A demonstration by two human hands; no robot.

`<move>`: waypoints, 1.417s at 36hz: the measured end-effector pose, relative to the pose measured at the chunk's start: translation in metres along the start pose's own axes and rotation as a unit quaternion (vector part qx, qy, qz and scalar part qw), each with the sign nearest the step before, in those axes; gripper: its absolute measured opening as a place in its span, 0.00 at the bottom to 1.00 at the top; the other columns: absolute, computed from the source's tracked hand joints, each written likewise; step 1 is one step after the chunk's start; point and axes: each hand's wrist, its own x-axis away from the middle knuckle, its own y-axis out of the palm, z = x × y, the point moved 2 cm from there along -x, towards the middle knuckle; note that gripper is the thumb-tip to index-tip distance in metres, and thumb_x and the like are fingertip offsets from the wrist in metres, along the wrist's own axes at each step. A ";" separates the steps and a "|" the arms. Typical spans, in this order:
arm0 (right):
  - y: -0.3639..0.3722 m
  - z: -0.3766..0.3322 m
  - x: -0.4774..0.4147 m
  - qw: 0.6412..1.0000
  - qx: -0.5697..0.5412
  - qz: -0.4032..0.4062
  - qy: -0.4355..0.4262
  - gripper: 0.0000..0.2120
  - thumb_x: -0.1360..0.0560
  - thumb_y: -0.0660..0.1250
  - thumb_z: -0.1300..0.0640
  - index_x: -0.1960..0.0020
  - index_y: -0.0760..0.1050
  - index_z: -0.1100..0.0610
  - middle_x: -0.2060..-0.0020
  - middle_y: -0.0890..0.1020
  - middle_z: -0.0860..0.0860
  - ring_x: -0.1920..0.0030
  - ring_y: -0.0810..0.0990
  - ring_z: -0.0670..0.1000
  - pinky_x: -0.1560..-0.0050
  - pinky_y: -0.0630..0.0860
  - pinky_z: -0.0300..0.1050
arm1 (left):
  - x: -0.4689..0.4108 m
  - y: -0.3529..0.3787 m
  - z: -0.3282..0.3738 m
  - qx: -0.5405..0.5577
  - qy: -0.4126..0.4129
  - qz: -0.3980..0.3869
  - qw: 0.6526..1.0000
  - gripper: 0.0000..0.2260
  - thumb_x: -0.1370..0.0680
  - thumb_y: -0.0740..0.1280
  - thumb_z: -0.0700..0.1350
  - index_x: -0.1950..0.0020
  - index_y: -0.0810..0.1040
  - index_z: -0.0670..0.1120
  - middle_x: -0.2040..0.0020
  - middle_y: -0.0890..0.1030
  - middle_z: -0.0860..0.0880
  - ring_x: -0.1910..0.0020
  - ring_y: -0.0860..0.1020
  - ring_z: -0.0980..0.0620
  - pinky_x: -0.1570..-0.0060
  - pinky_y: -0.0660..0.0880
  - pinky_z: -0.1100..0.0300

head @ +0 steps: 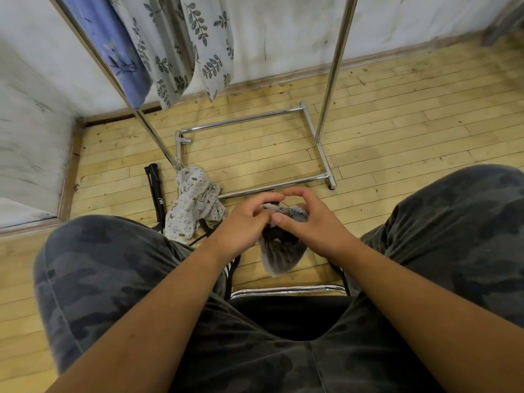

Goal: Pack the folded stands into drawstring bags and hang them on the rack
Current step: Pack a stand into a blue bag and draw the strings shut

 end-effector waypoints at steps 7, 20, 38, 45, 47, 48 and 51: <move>0.003 0.004 0.000 0.999 0.028 -0.044 0.000 0.35 0.28 0.78 0.44 0.26 0.66 0.39 0.40 0.83 0.49 0.41 0.84 0.45 0.36 0.80 0.48 | -0.003 -0.001 -0.008 -0.070 0.027 -0.018 0.997 0.08 0.20 0.72 0.53 0.42 0.84 0.62 0.61 0.85 0.51 0.64 0.82 0.56 0.65 0.78 0.55; 0.002 0.008 -0.006 0.996 0.066 -0.057 0.008 0.23 0.27 0.76 0.42 0.34 0.77 0.43 0.43 0.84 0.42 0.43 0.82 0.39 0.41 0.80 0.41 | 0.001 -0.002 0.001 -0.076 0.030 0.006 0.997 0.05 0.18 0.68 0.51 0.50 0.83 0.57 0.56 0.86 0.53 0.54 0.84 0.54 0.51 0.81 0.54; 0.003 0.017 -0.014 0.988 0.151 -0.026 -0.019 0.19 0.23 0.71 0.40 0.34 0.77 0.43 0.41 0.77 0.49 0.43 0.78 0.44 0.47 0.77 0.38 | 0.005 -0.009 0.011 0.189 -0.059 -0.018 0.980 0.10 0.17 0.67 0.43 0.53 0.86 0.52 0.68 0.70 0.51 0.69 0.66 0.55 0.67 0.59 0.58; 0.004 0.016 -0.014 0.990 0.136 -0.037 -0.013 0.22 0.24 0.72 0.40 0.31 0.73 0.34 0.33 0.73 0.49 0.33 0.74 0.51 0.31 0.74 0.52 | 0.005 -0.010 0.016 0.175 -0.054 -0.013 0.983 0.11 0.17 0.67 0.45 0.54 0.86 0.55 0.69 0.70 0.51 0.70 0.65 0.54 0.68 0.58 0.58; 0.006 0.013 -0.013 0.989 0.136 -0.044 -0.032 0.21 0.21 0.71 0.45 0.29 0.72 0.38 0.34 0.75 0.48 0.33 0.73 0.48 0.32 0.73 0.48 | 0.005 -0.009 0.018 0.181 -0.055 -0.018 0.982 0.09 0.17 0.67 0.45 0.53 0.86 0.54 0.68 0.72 0.50 0.70 0.66 0.54 0.68 0.57 0.58; 0.007 0.012 -0.013 0.988 0.136 -0.048 -0.047 0.20 0.20 0.70 0.46 0.28 0.73 0.41 0.35 0.77 0.47 0.34 0.74 0.45 0.34 0.73 0.43 | 0.005 -0.008 0.018 0.189 -0.059 -0.020 0.980 0.08 0.17 0.68 0.45 0.52 0.86 0.53 0.68 0.72 0.49 0.70 0.67 0.54 0.68 0.57 0.58; 0.008 0.010 -0.012 0.991 0.121 -0.040 -0.051 0.17 0.18 0.67 0.48 0.30 0.76 0.47 0.43 0.81 0.43 0.42 0.77 0.34 0.47 0.74 0.27 | 0.004 -0.006 0.022 0.208 -0.074 -0.019 0.975 0.06 0.18 0.68 0.46 0.44 0.84 0.47 0.67 0.74 0.48 0.71 0.68 0.54 0.70 0.58 0.59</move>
